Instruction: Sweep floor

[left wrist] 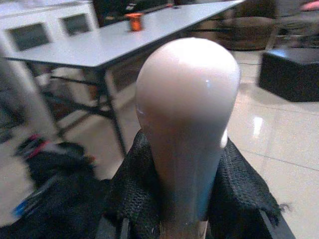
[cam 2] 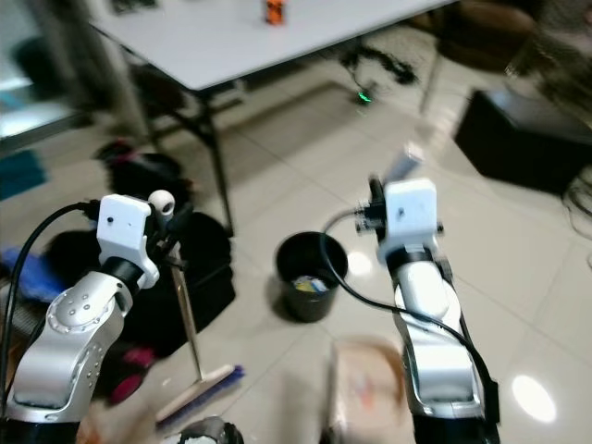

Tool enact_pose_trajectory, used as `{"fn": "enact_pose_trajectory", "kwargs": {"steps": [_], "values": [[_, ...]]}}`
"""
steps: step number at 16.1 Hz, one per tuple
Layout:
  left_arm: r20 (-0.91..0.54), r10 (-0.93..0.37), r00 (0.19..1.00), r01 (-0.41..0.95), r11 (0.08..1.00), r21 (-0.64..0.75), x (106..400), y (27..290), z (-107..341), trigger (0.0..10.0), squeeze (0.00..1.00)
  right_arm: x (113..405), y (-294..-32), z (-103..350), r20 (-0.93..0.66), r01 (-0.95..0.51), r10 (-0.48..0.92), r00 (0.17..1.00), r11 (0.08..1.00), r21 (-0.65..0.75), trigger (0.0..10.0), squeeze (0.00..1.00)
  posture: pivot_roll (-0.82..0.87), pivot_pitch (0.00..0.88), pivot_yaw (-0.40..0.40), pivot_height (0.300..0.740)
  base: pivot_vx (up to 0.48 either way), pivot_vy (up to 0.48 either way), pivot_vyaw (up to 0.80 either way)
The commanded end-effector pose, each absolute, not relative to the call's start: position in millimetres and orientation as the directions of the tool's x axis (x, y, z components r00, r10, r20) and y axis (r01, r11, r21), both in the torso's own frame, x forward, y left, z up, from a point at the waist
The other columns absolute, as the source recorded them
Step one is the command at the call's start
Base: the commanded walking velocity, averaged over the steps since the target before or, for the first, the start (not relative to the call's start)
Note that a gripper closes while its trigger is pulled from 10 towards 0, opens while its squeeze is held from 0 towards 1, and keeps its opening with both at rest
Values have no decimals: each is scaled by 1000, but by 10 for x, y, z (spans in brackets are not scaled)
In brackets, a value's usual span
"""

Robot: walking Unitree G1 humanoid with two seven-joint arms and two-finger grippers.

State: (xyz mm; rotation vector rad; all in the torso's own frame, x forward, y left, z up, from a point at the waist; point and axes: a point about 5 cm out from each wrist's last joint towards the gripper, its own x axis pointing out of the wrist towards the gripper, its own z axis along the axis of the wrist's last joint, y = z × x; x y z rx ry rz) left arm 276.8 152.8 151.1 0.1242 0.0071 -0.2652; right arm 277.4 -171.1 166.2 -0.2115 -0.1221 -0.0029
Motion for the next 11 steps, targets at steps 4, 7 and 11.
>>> {"fn": "enact_pose_trajectory", "kwargs": {"steps": [4, 7, 11], "values": [[-21, -283, 959, 283, 949, 138, 2795, 1492, 1552, 10000, 0, 2693, -1839, 1640, 93, 121, -106, 990, 976, -180, 10000, 0, -28, 91, 63, 740, 0, 0, -400], [-22, -286, 958, 286, 949, 135, 2809, 1478, 1550, 10000, 0, 2668, -1869, 1698, 127, 160, -144, 981, 979, -128, 10000, 0, -35, 89, 68, 740, 0, 0, -800], [-3, -302, 953, 300, 945, 133, 2812, 1424, 1561, 10000, 0, 2650, -1869, 1750, 132, 167, -153, 979, 981, -100, 10000, 0, -44, 91, 62, 740, 0, 0, -800]]}}
